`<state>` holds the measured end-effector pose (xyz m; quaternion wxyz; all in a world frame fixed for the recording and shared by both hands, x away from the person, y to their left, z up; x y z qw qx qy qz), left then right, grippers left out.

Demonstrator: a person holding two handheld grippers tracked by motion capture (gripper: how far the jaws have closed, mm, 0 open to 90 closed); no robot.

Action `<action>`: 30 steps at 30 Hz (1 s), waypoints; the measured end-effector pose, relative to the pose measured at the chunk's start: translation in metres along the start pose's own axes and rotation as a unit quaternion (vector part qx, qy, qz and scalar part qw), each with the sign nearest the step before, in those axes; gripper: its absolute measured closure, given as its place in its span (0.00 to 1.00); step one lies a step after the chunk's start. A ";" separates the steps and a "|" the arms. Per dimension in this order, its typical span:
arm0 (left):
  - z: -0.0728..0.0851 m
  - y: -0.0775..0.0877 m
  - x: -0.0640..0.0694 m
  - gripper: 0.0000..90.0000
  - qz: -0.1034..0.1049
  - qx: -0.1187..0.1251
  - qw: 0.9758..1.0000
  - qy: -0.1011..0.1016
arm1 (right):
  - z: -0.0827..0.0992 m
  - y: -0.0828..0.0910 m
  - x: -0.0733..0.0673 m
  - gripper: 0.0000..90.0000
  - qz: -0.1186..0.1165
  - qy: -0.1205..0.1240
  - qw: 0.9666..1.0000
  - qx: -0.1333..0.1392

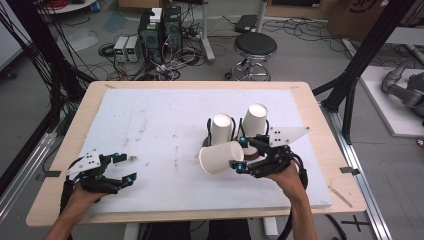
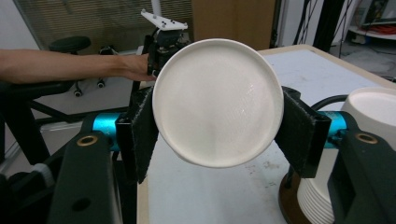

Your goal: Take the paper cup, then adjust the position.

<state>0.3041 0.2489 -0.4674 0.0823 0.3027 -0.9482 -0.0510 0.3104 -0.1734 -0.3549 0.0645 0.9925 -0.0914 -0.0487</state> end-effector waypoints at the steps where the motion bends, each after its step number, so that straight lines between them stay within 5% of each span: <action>1: 0.000 0.000 0.000 0.16 0.001 0.000 1.000 0.000 | 0.001 -0.001 0.000 0.40 -0.002 -0.003 1.000 -0.002; 11: 0.000 0.000 0.001 0.16 -0.001 -0.002 1.000 -0.002 | 0.012 -0.012 0.000 0.40 -0.011 -0.015 1.000 -0.021; 30: -0.001 0.001 0.000 0.16 0.003 0.005 1.000 0.004 | 0.015 -0.008 0.003 0.40 -0.009 -0.016 1.000 -0.013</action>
Point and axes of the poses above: each handheld gripper's, and its own axes: y roughly backward along the jaws, z roughly out of its underside, x roughly to its right, the point moved 5 cm from there along -y, roughly forward along the jaws, and after that the axes turned 9 degrees about x, right-handed, at the moved point
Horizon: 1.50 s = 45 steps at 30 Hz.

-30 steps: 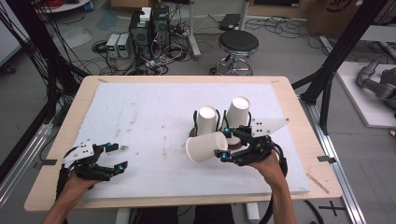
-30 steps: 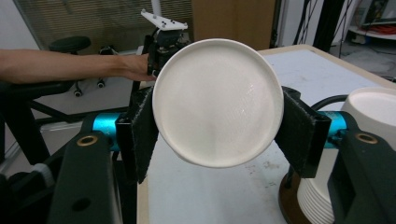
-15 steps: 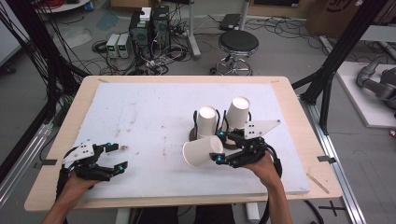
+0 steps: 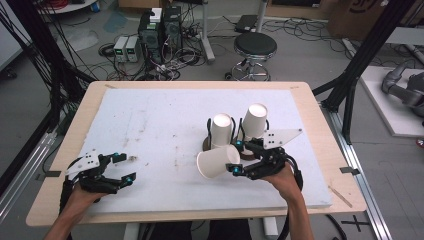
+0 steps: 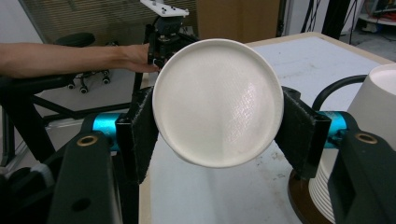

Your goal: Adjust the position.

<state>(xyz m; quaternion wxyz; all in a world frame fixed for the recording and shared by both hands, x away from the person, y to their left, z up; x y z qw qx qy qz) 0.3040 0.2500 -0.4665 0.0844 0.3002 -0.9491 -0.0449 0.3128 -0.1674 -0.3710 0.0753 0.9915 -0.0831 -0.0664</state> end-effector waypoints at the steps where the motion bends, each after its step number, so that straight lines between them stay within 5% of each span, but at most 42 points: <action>1: 0.000 0.000 0.000 0.16 0.002 0.001 1.000 0.001 | 0.000 0.000 0.000 0.40 0.001 -0.001 1.000 -0.001; 9: -0.012 0.000 0.006 0.14 0.029 0.008 1.000 -0.001 | 0.000 0.002 0.001 0.40 -0.002 0.000 1.000 0.000; 18: -0.046 0.007 0.015 0.13 0.089 0.027 0.996 -0.004 | -0.001 -0.001 0.001 0.40 -0.010 0.003 1.000 -0.004; 23: -0.057 0.001 0.020 0.13 0.110 0.011 0.994 -0.013 | -0.001 -0.004 0.000 0.40 -0.014 0.003 1.000 -0.008; 31: -0.077 -0.011 0.029 0.13 0.135 0.019 0.990 -0.023 | -0.001 -0.006 -0.002 0.40 -0.020 -0.003 1.000 -0.004; 43: -0.094 -0.041 0.050 0.13 0.187 0.016 0.982 -0.031 | -0.001 -0.013 -0.004 0.40 -0.033 -0.002 0.999 0.002; 45: -0.099 -0.050 0.058 0.13 0.205 0.016 0.978 -0.032 | -0.001 -0.014 -0.005 0.40 -0.034 -0.001 0.999 0.003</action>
Point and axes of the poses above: each handheld gripper's, and its own axes: y roughly backward along the jaws, z roughly out of its underside, x roughly to its right, the point moved 5 cm from there along -y, roughly forward along the jaws, and after that the axes turned 9 degrees about x, right-handed, at the moved point
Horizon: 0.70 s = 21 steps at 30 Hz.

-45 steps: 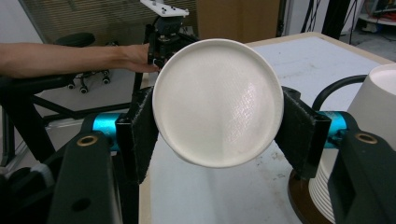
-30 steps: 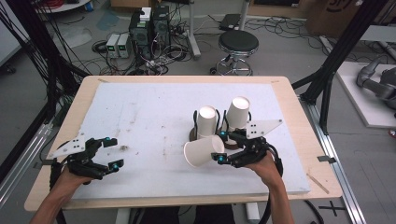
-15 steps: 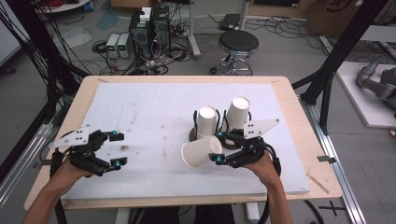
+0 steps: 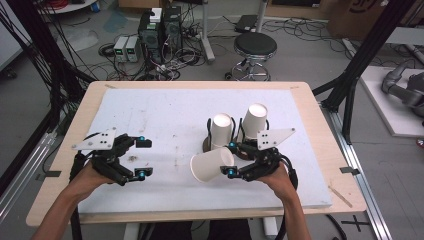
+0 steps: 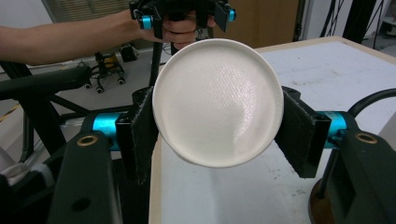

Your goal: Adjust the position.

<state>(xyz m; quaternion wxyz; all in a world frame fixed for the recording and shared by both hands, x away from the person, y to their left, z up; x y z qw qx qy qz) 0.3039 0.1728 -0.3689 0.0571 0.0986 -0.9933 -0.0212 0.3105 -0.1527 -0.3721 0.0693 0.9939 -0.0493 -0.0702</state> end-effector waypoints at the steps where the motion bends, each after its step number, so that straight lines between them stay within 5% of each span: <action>1: 0.000 0.000 0.000 0.13 0.000 0.000 1.000 0.000 | 0.000 -0.001 -0.001 0.40 -0.003 -0.002 1.000 0.001; 10: -0.007 -0.041 0.007 0.13 0.044 -0.002 0.999 -0.002 | 0.000 -0.006 -0.002 0.40 -0.012 -0.002 1.000 0.009; 21: -0.006 -0.080 0.012 0.13 0.075 -0.012 0.997 0.000 | -0.001 -0.011 -0.004 0.40 -0.023 0.002 1.000 0.018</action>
Point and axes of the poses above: each handheld gripper's, and its own axes: y roughly backward along the jaws, z roughly out of its underside, x roughly to its right, the point moved 5 cm from there along -y, roughly forward along the jaws, and after that the axes turned 9 degrees about x, right-handed, at the moved point
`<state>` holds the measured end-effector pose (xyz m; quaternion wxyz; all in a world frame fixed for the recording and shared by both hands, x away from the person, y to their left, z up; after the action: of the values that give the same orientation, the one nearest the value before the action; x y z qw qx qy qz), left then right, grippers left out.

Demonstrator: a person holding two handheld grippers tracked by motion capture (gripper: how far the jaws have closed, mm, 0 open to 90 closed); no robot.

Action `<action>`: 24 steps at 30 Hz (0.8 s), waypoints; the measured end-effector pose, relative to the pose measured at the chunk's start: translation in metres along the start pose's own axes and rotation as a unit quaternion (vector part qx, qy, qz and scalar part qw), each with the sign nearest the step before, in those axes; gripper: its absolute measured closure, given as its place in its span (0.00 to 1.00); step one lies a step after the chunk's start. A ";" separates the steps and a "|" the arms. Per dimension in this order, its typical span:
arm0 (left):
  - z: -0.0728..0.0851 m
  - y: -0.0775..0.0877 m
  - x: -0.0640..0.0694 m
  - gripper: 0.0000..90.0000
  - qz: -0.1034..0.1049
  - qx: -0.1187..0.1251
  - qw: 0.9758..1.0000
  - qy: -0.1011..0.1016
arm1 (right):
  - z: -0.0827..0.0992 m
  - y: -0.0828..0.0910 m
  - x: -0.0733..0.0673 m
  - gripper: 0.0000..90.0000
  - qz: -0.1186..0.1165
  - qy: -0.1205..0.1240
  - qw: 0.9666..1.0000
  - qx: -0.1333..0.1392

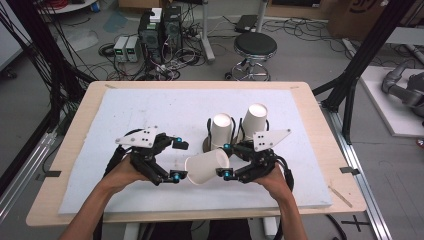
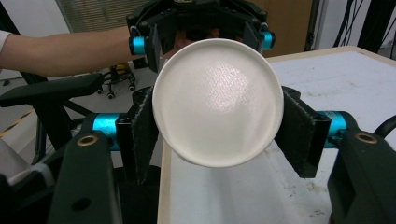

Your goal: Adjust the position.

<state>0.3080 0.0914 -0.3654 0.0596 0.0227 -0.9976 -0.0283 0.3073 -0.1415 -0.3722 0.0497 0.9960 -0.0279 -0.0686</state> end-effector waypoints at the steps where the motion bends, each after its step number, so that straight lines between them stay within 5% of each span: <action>1: 0.001 -0.003 0.000 0.13 0.003 -0.002 1.000 0.001 | 0.000 0.000 -0.001 0.40 -0.003 -0.002 1.000 -0.001; 24: 0.008 -0.042 0.003 0.13 0.037 -0.018 0.999 0.000 | 0.000 -0.008 -0.004 0.40 -0.018 -0.004 1.000 0.011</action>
<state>0.3055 0.0499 -0.3751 0.0614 -0.0151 -0.9970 -0.0437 0.3036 -0.1335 -0.3723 0.0375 0.9966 -0.0108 -0.0729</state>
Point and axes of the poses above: each handheld gripper's, and its own axes: y roughly backward along the jaws, z roughly out of its underside, x roughly to its right, the point moved 5 cm from there along -y, roughly forward along the jaws, and after that the axes turned 9 degrees about x, right-handed, at the moved point
